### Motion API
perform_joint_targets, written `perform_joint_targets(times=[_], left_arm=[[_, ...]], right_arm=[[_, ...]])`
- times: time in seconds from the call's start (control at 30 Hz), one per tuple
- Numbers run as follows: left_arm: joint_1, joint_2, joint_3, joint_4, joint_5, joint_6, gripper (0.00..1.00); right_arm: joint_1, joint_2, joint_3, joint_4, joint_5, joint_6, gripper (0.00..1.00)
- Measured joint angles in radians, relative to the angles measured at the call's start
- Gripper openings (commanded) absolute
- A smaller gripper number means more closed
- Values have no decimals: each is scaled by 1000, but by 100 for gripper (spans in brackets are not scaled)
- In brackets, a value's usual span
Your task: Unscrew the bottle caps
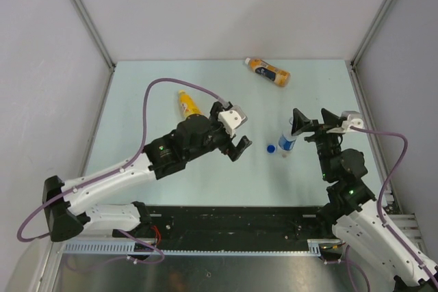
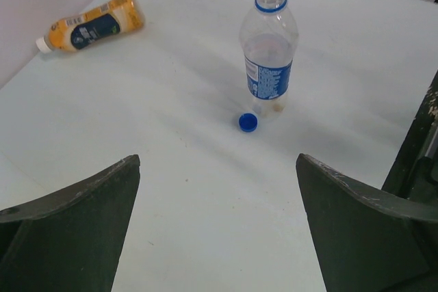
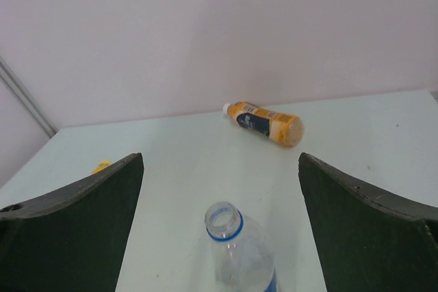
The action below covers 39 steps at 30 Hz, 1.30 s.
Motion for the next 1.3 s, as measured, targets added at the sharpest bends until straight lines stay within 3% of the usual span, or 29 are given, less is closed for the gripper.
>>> perform_joint_targets(times=[0.4, 0.83, 0.97, 1.17, 1.3], left_arm=[[71, 225, 74, -74, 38, -111, 100], [496, 489, 234, -144, 338, -387, 100], [593, 523, 307, -232, 280, -421, 100], [649, 561, 474, -364, 133, -416, 99], [709, 588, 493, -405, 89, -419, 99]], right_arm=[[0, -99, 1, -197, -45, 29, 99], [0, -189, 5, -304, -28, 41, 99], [-2, -189, 11, -337, -29, 51, 99], [-4, -189, 56, -367, -39, 65, 99], [-9, -189, 89, -385, -61, 83, 99]])
